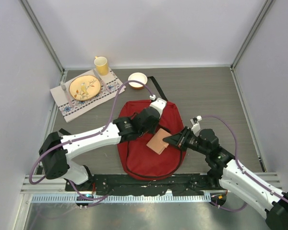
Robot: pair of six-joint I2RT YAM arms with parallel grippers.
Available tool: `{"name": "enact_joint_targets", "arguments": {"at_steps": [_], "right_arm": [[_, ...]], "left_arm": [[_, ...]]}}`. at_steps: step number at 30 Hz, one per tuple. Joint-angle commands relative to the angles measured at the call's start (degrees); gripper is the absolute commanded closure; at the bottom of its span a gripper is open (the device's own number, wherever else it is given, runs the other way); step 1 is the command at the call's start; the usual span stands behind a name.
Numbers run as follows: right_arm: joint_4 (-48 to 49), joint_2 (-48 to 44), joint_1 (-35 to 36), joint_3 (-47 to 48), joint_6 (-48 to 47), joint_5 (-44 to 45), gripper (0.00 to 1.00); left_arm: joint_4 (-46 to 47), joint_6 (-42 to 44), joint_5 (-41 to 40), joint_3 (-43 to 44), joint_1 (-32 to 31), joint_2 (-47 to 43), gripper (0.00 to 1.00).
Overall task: Pack the student bag
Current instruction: Place the personal item in the student bag.
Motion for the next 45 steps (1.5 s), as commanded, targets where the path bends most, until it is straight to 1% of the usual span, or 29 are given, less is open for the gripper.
{"name": "enact_joint_targets", "arguments": {"at_steps": [1, 3, 7, 10, 12, 13, 14, 15, 16, 17, 18, 19, 20, 21, 22, 24, 27, 29, 32, 35, 39, 44, 45], "right_arm": [[10.6, 1.5, 0.1, -0.5, 3.9, -3.1, 0.99], [14.2, 2.8, 0.0, -1.9, 5.3, -2.6, 0.99], [18.5, 5.3, 0.0, -3.6, 7.9, -0.3, 0.99], [22.9, 9.4, 0.1, -3.3, 8.6, -2.6, 0.99], [26.7, 9.9, 0.0, -4.4, 9.4, -4.0, 0.99], [25.2, 7.2, 0.0, -4.7, 9.2, -3.3, 0.99], [17.3, 4.5, 0.0, -4.6, 6.9, -2.1, 0.99], [11.2, 1.6, 0.1, -3.9, 4.9, 2.0, 0.99], [4.9, -1.5, 0.0, -2.7, 2.4, 4.5, 0.99], [-7.3, -8.1, 0.0, 0.2, -1.8, 7.7, 0.99], [-12.7, -10.7, -0.1, 1.8, -4.1, 10.8, 0.99], [-17.7, -13.1, -0.1, 3.6, -5.7, 17.0, 0.99], [-22.2, -15.9, -0.1, 6.8, -7.0, 19.1, 0.99], [-29.4, -16.9, 0.0, 8.4, -9.0, 22.9, 0.99], [-32.2, -17.3, -0.2, 9.8, -9.7, 27.2, 0.99], [-37.6, -17.2, -0.1, 12.8, -11.0, 30.7, 0.99], [-41.5, -16.8, -0.1, 16.3, -11.7, 36.5, 0.99], [-42.6, -16.8, -0.1, 18.4, -12.9, 40.1, 0.99], [-42.7, -16.5, -0.1, 20.6, -14.6, 42.6, 0.99], [-42.4, -15.0, -0.1, 21.8, -14.7, 42.9, 0.98], [-41.1, -15.3, -0.1, 21.2, -13.8, 42.3, 0.98], [-40.6, -15.4, -0.1, 20.4, -13.6, 42.0, 0.97], [-40.5, -15.3, -0.1, 20.4, -13.6, 41.8, 0.98]], "left_arm": [[2.6, -2.6, 2.0, 4.8, 0.1, -0.4, 1.00], [2.5, -3.4, 2.2, 5.0, 0.1, -0.2, 1.00], [1.9, -4.2, 2.4, 5.3, 0.1, -0.1, 1.00], [1.7, -4.6, 2.3, 5.2, 0.1, -0.5, 1.00], [0.4, -4.0, 1.7, 5.3, 0.1, -0.8, 1.00], [-0.2, -3.6, 1.3, 5.3, 0.1, -1.0, 1.00], [-0.7, -3.0, 0.8, 5.2, 0.1, -1.1, 0.98], [-2.1, -1.3, 0.3, 4.8, 0.1, -1.3, 0.85], [-2.8, -0.5, -0.2, 4.7, 0.1, -1.8, 0.77], [-3.2, 0.5, -1.1, 4.4, 0.1, -2.2, 0.69], [-3.8, 2.1, -1.9, 3.4, 0.1, -2.5, 0.46], [-3.9, 2.7, -2.6, 2.8, 0.1, -3.4, 0.38], [-4.0, 3.8, -2.8, 2.2, 0.2, -3.8, 0.33], [-3.4, 4.8, -2.5, 1.7, 0.2, -4.3, 0.26], [-3.1, 6.8, -2.2, 0.6, 0.3, -4.7, 0.23], [-2.4, 8.9, -0.7, 0.1, 0.3, -4.7, 0.21], [-2.0, 11.9, 1.5, -0.2, 0.3, -3.8, 0.20], [-2.4, 13.3, 3.2, -0.1, 0.3, -2.6, 0.20], [-2.5, 14.3, 5.3, -0.2, 0.4, -2.2, 0.20], [-1.5, 14.8, 7.8, -0.9, 0.3, -2.4, 0.20], [-0.2, 15.0, 8.4, -2.4, 0.1, -2.4, 0.20], [2.6, 15.6, 4.9, -4.7, -1.2, -1.2, 0.20], [3.2, 15.8, 3.1, -5.2, -1.6, -1.0, 0.20]]}}
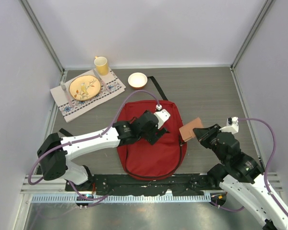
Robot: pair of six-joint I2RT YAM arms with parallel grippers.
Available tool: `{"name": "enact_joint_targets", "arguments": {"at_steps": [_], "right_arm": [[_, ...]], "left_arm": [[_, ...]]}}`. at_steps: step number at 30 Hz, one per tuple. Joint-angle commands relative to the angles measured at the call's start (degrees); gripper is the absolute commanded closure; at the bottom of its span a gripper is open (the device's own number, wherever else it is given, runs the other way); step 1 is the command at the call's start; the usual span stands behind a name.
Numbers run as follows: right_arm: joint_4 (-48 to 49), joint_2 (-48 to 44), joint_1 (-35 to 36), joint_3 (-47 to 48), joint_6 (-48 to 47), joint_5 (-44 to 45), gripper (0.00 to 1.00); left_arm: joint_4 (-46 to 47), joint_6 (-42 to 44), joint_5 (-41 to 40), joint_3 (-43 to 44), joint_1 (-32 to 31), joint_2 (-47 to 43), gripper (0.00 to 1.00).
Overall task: Pack the student bag
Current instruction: Place the personal item in the student bag.
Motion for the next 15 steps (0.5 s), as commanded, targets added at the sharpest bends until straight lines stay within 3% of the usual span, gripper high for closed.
{"name": "enact_joint_targets", "arguments": {"at_steps": [1, 7, 15], "right_arm": [[2.4, 0.0, -0.1, 1.0, 0.0, 1.9, 0.97], [3.2, 0.7, -0.1, 0.9, -0.5, 1.5, 0.96], [3.9, 1.1, -0.1, 0.2, -0.4, 0.5, 0.94]], "left_arm": [[5.2, 1.8, -4.0, -2.2, -1.2, 1.0, 0.20], [8.6, 1.5, -11.4, -3.1, -1.5, 3.0, 0.24], [13.6, 0.8, -15.0, -4.9, -1.5, 1.7, 0.36]]}}
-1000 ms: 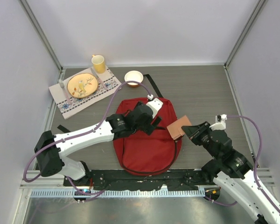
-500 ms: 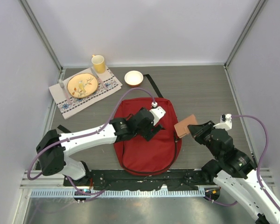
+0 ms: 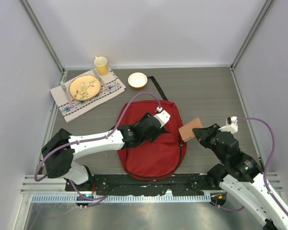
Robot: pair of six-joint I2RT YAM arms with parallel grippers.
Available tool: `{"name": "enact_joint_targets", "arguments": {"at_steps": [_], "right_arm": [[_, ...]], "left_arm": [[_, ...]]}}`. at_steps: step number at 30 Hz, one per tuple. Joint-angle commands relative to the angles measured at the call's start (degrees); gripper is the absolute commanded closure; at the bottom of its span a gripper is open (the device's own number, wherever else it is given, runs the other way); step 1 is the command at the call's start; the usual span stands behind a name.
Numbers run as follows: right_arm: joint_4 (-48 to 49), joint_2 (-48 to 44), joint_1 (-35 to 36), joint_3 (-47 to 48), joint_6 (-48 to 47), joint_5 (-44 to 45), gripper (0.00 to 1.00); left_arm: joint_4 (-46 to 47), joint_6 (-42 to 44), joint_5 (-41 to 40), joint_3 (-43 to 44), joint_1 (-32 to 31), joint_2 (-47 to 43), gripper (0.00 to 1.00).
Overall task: Pack the student bag
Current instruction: Place the personal item in the student bag.
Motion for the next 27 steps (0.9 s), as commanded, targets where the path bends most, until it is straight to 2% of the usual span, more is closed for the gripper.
{"name": "enact_joint_targets", "arguments": {"at_steps": [1, 4, 9, 12, 13, 15, 16, 18, 22, 27], "right_arm": [[3.8, 0.5, -0.1, 0.0, -0.2, 0.7, 0.94], [4.3, 0.8, -0.1, -0.1, -0.2, 0.2, 0.94], [4.6, 1.3, -0.1, -0.2, -0.5, -0.1, 0.93], [4.9, 1.6, -0.1, -0.5, -0.4, -0.5, 0.93], [5.3, 1.6, -0.1, -0.7, -0.4, -0.6, 0.93], [5.5, 1.8, -0.1, -0.8, -0.3, -0.8, 0.93], [5.6, 1.8, -0.1, -0.8, -0.3, -0.9, 0.93], [5.6, 1.8, -0.1, -0.8, -0.3, -0.7, 0.93], [5.7, 1.7, -0.1, -0.8, -0.6, -0.6, 0.92], [5.6, 1.8, -0.1, 0.1, -1.7, -0.1, 0.92]], "left_arm": [[6.0, -0.3, -4.1, -0.5, 0.0, -1.3, 0.36], [5.6, -0.2, -4.7, 0.0, 0.0, 0.0, 0.41], [5.6, -1.1, -4.0, -0.3, 0.0, 0.4, 0.58], [5.5, -1.4, -2.2, -0.5, 0.0, 0.4, 0.71], [5.2, -1.7, -1.6, -0.5, 0.1, 0.3, 0.79], [4.8, -1.9, 0.8, -0.2, 0.0, 0.3, 0.86], [4.5, -2.4, 1.6, -0.1, 0.0, 0.5, 0.94], [4.5, -3.1, 3.7, -0.1, 0.0, 0.7, 1.00], [4.5, -5.2, 7.8, 0.7, 0.0, 1.5, 1.00], [5.0, -10.0, 7.5, 3.5, 0.0, 4.0, 1.00]]}}
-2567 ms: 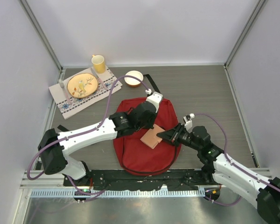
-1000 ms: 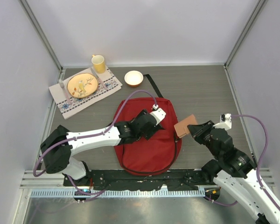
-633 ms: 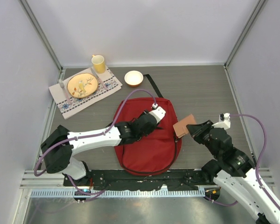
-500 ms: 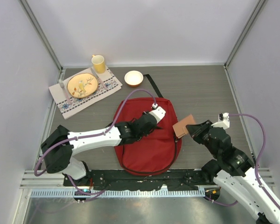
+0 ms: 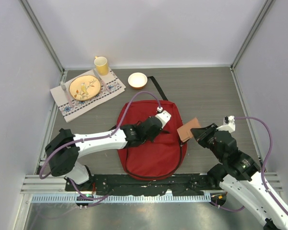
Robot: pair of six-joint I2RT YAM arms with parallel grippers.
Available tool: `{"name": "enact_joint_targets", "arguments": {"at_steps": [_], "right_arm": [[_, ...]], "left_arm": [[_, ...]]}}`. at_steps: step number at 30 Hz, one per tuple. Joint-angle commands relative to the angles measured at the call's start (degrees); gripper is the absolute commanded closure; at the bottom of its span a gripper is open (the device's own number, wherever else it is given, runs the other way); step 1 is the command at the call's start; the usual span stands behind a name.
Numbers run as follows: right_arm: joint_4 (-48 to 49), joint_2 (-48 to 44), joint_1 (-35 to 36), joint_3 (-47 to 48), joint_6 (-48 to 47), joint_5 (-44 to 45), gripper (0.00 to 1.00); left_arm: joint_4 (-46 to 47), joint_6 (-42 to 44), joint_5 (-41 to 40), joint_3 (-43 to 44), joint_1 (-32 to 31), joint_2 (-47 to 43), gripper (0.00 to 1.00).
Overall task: Pack the student bag
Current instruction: Place the personal item in the student bag.
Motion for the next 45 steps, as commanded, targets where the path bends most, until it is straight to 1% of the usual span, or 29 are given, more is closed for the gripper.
{"name": "enact_joint_targets", "arguments": {"at_steps": [1, 6, 7, 9, 10, 14, 16, 19, 20, 22, 24, 27, 31, 37, 40, 41, 45], "right_arm": [[3.6, 0.6, 0.0, 1.6, -1.9, 1.3, 0.92], [3.3, 2.0, 0.0, 3.4, -3.8, 2.2, 0.92], [3.2, 2.2, -0.1, 3.7, -4.0, 2.3, 0.92], [2.9, 2.7, 0.0, 4.7, -4.7, 2.8, 0.92], [2.5, 2.7, -0.1, 5.0, -4.9, 3.4, 0.92], [0.8, 2.6, -0.1, 7.1, -6.0, 5.5, 0.92], [0.6, 2.3, -0.1, 7.8, -6.4, 5.4, 0.92], [2.2, 2.7, -0.1, 7.8, -6.7, 1.5, 0.92], [2.8, 2.9, -0.1, 7.6, -6.4, -1.9, 0.93], [5.3, 3.4, -0.1, 6.4, -5.7, -5.5, 0.94], [7.1, 3.8, 0.0, 4.3, -3.4, -10.6, 0.96], [13.5, 3.7, -0.2, 0.3, 0.5, -15.9, 0.98], [19.2, 3.7, -0.1, -4.4, 4.7, -18.0, 0.99], [23.2, 5.6, -0.1, -7.2, 5.4, -17.5, 0.99], [27.1, 7.5, -0.2, -8.6, 6.0, -18.1, 0.99], [28.1, 8.2, -0.2, -9.4, 6.1, -19.9, 0.99], [32.2, 11.3, -0.6, -10.7, 7.1, -21.4, 0.99]], "left_arm": [[2.0, -6.0, 2.1, 4.7, -0.1, 2.7, 1.00], [-0.4, -11.7, 0.6, 12.4, 0.3, 7.5, 1.00], [-1.0, -12.6, 0.5, 15.6, 0.5, 9.2, 1.00], [-2.0, -13.8, 0.5, 18.6, 1.3, 11.2, 1.00], [-3.0, -14.9, 0.4, 21.5, 1.4, 12.0, 1.00], [-5.2, -17.4, -1.1, 25.6, 2.7, 14.3, 1.00], [-5.7, -18.0, -1.4, 25.8, 3.3, 14.1, 1.00], [-6.2, -18.1, -1.5, 25.1, 3.5, 12.6, 1.00], [-6.1, -18.1, -1.3, 24.7, 3.5, 11.9, 1.00], [-5.8, -18.1, -1.2, 23.1, 3.5, 10.1, 1.00], [-6.2, -18.1, -0.9, 22.3, 3.5, 9.2, 1.00], [-6.3, -18.4, -0.2, 21.9, 3.5, 8.6, 1.00], [-6.8, -18.9, 1.1, 22.4, 3.5, 8.7, 1.00], [-7.6, -19.2, 1.1, 22.2, 3.5, 7.5, 1.00], [-7.7, -19.2, 1.2, 22.0, 3.5, 7.0, 1.00], [-7.7, -19.2, 1.2, 21.6, 3.5, 6.5, 1.00], [-7.5, -19.0, 1.2, 20.7, 3.4, 5.8, 1.00]]}}
